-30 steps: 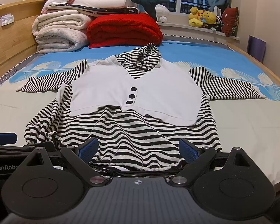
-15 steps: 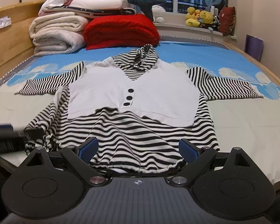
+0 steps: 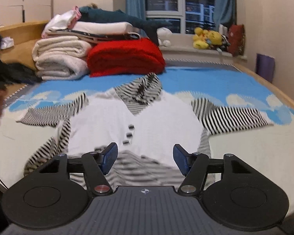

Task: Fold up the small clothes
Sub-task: 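Grasp the striped hoodie hem with the left gripper and lift it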

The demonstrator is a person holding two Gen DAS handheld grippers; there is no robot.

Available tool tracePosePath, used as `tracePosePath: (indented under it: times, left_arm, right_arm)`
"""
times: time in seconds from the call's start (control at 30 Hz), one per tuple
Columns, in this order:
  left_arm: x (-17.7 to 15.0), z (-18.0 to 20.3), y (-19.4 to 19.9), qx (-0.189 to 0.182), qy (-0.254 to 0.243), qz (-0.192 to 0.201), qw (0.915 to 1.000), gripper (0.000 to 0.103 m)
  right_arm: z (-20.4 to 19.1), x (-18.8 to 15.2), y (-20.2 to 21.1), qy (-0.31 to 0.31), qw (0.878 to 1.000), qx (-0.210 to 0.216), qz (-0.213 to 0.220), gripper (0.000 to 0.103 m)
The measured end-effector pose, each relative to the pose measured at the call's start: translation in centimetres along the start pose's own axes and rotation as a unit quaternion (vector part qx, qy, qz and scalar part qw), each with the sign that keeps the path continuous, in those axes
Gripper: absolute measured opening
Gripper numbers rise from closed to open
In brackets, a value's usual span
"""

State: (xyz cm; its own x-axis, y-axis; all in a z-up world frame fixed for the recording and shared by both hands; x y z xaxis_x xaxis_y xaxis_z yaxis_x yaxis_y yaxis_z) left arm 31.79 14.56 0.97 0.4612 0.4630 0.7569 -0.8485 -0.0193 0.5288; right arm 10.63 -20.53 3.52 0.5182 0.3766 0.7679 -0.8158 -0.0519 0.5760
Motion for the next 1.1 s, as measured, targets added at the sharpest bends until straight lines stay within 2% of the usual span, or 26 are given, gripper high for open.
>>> tracePosePath:
  times: [0.1,0.2,0.33,0.4,0.5,0.63,0.7,0.8,0.87,0.9,0.97,1.03,1.1]
  left_arm:
    - [0.4,-2.3,-3.5,0.024,-0.021,0.009,0.9995,0.021]
    - [-0.1,-5.6,-5.6,0.041,-0.026,0.003,0.9988,0.021]
    - [0.3,-10.7,-8.1,0.065,0.01,-0.01,0.9978,0.021]
    - [0.8,-13.8,-9.0,0.087,0.033,-0.015,0.9955,0.021]
    - [1.2,-17.8,-10.2,0.117,0.063,-0.024,0.9909,0.021]
    - [1.8,-21.4,-11.8,0.15,0.07,-0.022,0.986,0.022]
    - [2.0,-22.9,-12.8,0.168,0.07,-0.023,0.9829,0.023]
    - [1.7,-25.3,-14.6,0.195,0.09,-0.034,0.976,0.028]
    - [1.5,-26.7,-15.7,0.207,0.111,-0.044,0.9711,0.04]
    - [1.4,-27.3,-16.0,0.212,0.116,-0.045,0.9694,0.041]
    - [0.9,-28.5,-16.8,0.221,0.132,-0.06,0.9644,0.044]
    - [0.4,-29.6,-17.4,0.233,0.158,-0.073,0.9569,0.044]
    - [0.3,-30.0,-17.7,0.224,0.185,-0.075,0.9538,0.043]
  right_arm:
    - [0.4,3.4,-1.9,0.034,0.999,0.026,-0.001,0.074]
    - [1.3,7.5,-4.7,0.041,0.998,0.02,0.034,0.079]
    - [2.0,11.5,-10.0,0.045,0.997,0.02,0.058,0.079]
    - [2.4,12.5,-12.4,0.034,0.997,0.026,0.072,0.079]
    - [3.0,12.1,-15.1,0.006,0.996,0.035,0.085,0.079]
    - [3.3,10.0,-19.7,-0.032,0.999,0.041,0.01,0.079]
    - [3.2,10.8,-20.7,-0.049,0.997,0.053,0.015,0.076]
    - [3.4,11.4,-21.7,-0.029,0.999,0.031,0.035,0.072]
    - [3.8,10.9,-23.2,-0.023,0.999,0.023,0.018,0.059]
    - [3.8,10.8,-24.0,-0.028,0.999,0.035,0.01,0.05]
    - [3.7,10.6,-24.6,-0.037,0.998,0.056,0.003,0.042]
    - [3.9,10.5,-25.3,-0.027,0.998,0.056,-0.002,0.042]
    - [4.2,10.5,-25.7,-0.02,0.999,0.048,-0.006,0.042]
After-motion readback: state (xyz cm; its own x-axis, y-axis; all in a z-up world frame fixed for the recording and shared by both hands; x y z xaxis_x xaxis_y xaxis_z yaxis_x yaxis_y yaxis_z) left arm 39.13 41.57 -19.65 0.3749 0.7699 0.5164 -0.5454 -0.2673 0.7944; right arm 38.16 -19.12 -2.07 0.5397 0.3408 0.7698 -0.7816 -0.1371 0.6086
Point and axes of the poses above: each gripper's, at about its wrist camera, not at the fingertips, and y roughly against the way its jaws point, z to its right, x to its top, the point moved 10 cm from there along -y, roughly the way its jaws point, and after that the axes turned 14 degrees about y, right-handed, at the moved point
